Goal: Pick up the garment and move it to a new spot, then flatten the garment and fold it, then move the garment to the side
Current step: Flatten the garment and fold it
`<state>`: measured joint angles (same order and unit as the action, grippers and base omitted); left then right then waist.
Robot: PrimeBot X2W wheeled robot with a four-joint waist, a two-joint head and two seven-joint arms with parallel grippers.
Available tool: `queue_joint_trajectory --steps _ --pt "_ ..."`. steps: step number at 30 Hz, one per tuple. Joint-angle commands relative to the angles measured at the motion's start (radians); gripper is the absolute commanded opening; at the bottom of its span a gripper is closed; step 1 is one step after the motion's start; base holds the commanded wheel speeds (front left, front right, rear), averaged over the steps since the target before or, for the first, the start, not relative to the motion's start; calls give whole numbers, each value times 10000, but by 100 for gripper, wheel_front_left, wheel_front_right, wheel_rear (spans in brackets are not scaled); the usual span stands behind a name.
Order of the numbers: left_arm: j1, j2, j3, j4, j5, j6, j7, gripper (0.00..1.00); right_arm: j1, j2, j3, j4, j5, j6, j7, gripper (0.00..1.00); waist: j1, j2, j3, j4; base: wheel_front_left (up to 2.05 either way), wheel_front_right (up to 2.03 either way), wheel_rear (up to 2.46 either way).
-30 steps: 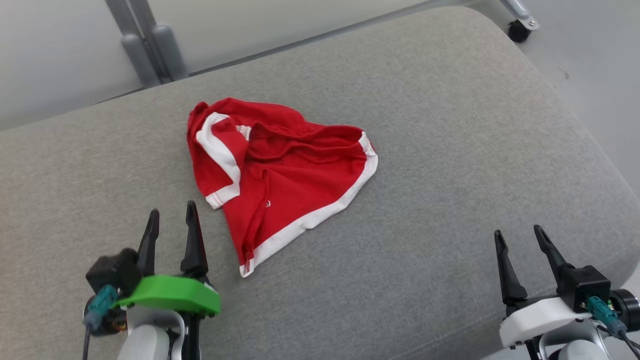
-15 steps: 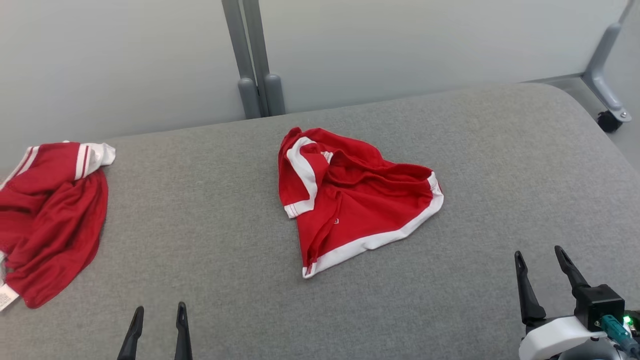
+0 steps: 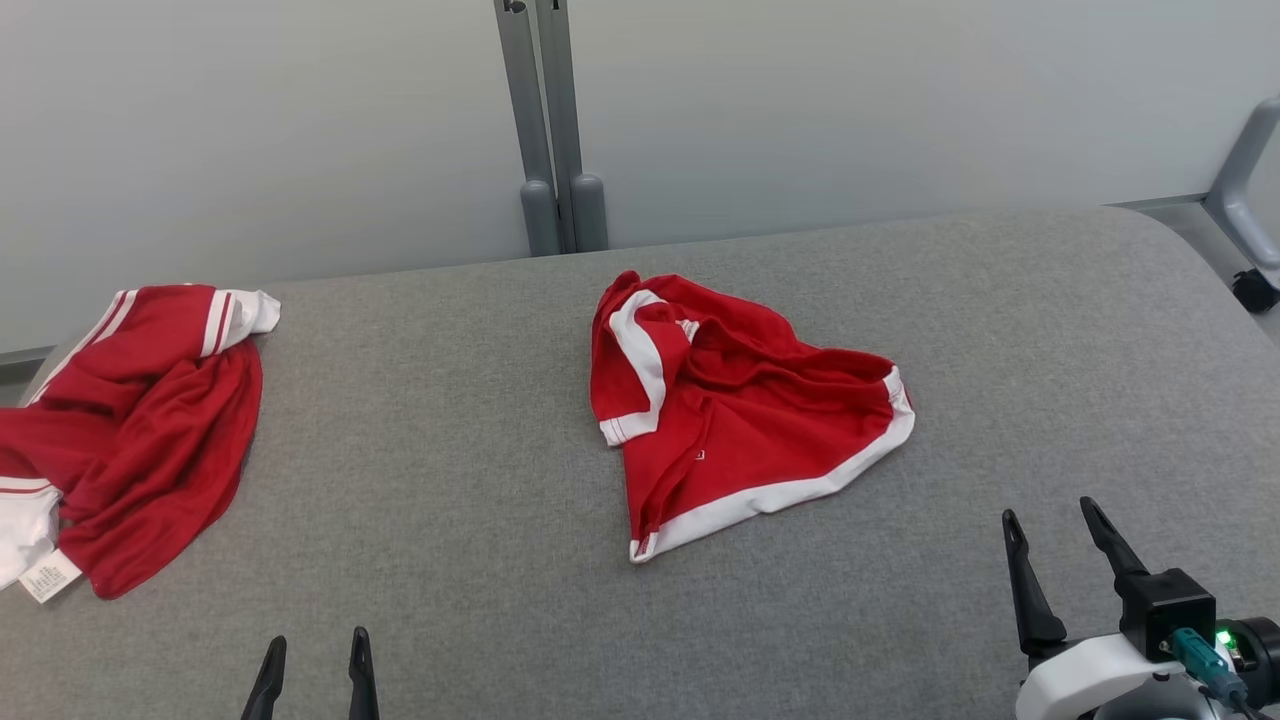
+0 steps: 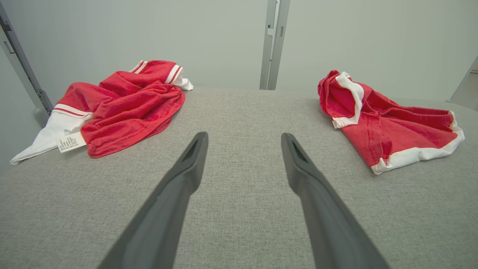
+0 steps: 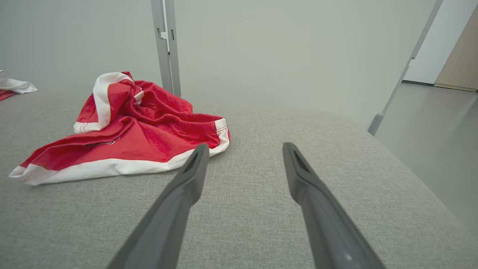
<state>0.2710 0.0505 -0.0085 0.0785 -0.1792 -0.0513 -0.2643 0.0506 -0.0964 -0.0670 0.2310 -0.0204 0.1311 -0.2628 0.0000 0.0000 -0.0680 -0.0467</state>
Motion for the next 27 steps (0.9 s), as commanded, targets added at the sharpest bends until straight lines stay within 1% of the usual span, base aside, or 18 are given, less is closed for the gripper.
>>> queue_joint_trajectory --steps 1,10,13,16,18,21,23,27 --pt "-144 6 -30 31 -53 83 -1 100 -117 -14 26 30 -49 -7 -31 100 0 0 18 -4 0 0 0" --pt "-352 6 -168 250 -438 -30 -2 100 -308 -91 194 69 38 -7 -31 100 0 0 135 -90 0 0 0" --pt "-785 4 -573 223 -421 -244 -2 100 -724 -236 304 262 18 -7 -31 100 0 0 352 -90 0 0 0" --pt "-1312 5 -1365 197 -576 -414 0 100 -1487 -414 451 1255 -230 -7 -31 100 0 0 703 -24 0 0 0" --pt "-1656 5 -2175 676 -711 -544 7 100 -2327 -454 619 2072 -314 -7 452 100 0 0 1018 -6 0 0 0" --pt "-2678 11 -3437 1362 -1133 -679 648 100 -3721 -664 1067 3015 -351 -10 1618 100 0 0 1706 115 0 0 0" --pt "-3226 19 -4192 1719 -1332 -726 1114 100 -4485 -781 1372 3483 -275 -10 2389 100 0 0 2043 218 0 0 0" --pt "-4251 27 -5196 2149 -1896 -782 1823 100 -5730 -1122 1991 4035 -21 -11 3554 100 0 0 2549 414 0 0 0"
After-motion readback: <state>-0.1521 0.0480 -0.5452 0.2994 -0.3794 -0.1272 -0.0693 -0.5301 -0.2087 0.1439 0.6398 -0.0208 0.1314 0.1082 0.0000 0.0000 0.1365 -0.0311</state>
